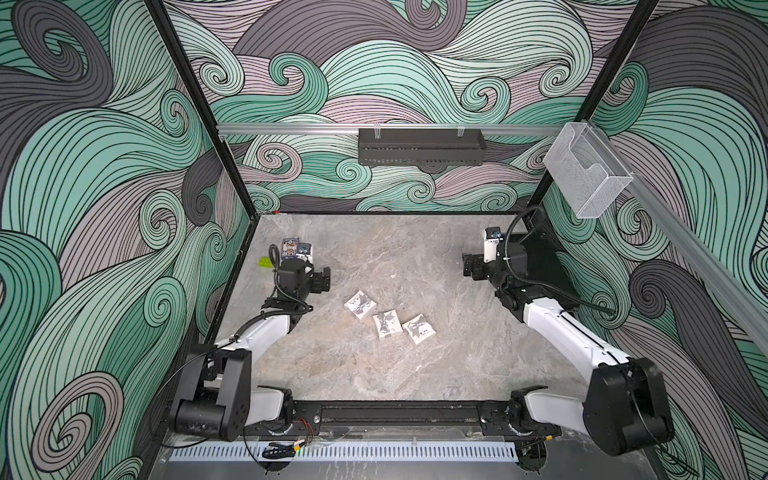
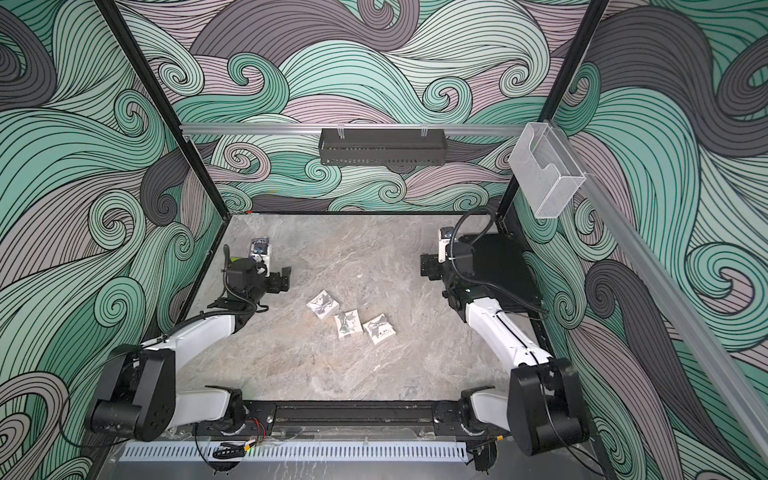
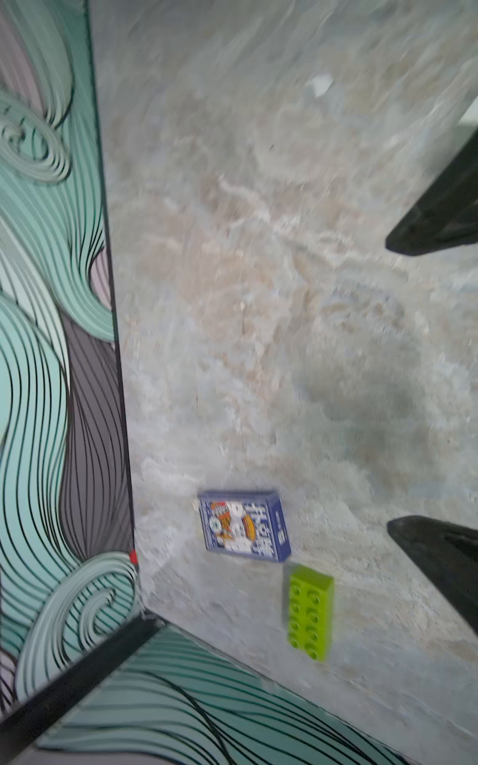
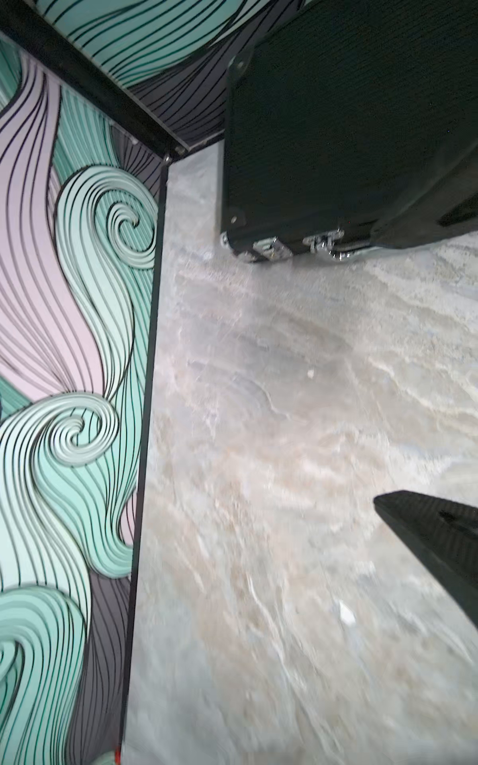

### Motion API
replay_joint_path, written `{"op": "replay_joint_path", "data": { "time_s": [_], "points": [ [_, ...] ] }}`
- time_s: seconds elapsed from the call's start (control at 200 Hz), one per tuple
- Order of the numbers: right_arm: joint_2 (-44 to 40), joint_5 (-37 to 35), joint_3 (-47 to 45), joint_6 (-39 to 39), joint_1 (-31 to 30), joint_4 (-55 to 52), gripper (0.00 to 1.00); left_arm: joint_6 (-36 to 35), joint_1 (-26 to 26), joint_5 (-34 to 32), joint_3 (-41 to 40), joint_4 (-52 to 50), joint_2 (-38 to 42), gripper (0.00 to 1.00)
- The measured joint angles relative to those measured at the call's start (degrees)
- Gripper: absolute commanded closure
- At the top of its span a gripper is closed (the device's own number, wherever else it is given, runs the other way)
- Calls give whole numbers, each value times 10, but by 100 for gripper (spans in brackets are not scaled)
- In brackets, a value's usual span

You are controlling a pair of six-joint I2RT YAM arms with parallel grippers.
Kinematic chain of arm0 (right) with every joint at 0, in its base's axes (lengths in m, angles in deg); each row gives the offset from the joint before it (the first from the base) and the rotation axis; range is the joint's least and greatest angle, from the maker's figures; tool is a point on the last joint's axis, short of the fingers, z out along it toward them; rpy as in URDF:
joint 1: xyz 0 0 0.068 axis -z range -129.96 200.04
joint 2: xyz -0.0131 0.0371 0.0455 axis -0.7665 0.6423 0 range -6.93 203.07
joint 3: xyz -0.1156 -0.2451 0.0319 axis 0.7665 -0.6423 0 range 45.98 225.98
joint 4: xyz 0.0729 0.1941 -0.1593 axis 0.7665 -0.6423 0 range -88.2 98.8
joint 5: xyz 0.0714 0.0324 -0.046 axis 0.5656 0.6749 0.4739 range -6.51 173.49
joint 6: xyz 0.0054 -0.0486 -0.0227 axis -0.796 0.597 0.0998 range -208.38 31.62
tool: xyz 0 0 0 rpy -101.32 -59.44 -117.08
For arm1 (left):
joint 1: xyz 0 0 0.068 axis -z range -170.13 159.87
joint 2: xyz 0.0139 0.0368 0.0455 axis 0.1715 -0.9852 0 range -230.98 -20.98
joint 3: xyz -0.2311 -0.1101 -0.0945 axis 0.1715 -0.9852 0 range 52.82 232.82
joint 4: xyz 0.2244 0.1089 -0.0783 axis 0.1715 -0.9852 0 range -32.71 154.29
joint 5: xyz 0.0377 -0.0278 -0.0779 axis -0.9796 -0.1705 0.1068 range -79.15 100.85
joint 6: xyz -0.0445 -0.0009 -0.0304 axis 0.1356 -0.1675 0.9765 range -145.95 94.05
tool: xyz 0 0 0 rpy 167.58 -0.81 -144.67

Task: Take the necklace out of the lift-off lid jewelry box
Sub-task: Pick up the jewelry box from the center of the board.

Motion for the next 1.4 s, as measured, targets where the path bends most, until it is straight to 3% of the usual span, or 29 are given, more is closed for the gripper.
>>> {"op": "replay_joint_path", "data": {
  "time_s": [0.18, 0.315, 0.445, 0.585, 0.751, 0.951, 1.396],
  "points": [
    [-45, 16, 27, -40, -79, -175, 13, 15, 31, 16, 10, -80, 73, 3],
    [-97, 42, -5, -92, -107, -259, 16, 38, 59, 81, 3, -83, 123, 5],
    [-147, 58, -50, -135, -157, -321, 16, 61, 96, 144, -32, -89, 159, 5],
    [-166, 65, -80, -162, -210, -358, 12, 70, 129, 170, -83, -105, 209, 5],
    [-119, 65, -83, -169, -268, -364, 6, 71, 154, 174, -98, -118, 231, 5],
    [-19, 61, -82, -156, -318, -354, 4, 66, 180, 171, -84, -136, 202, 5],
    [91, 49, -4, -104, -337, -314, 4, 62, 213, 154, -84, -148, 201, 5]
  ]
}}
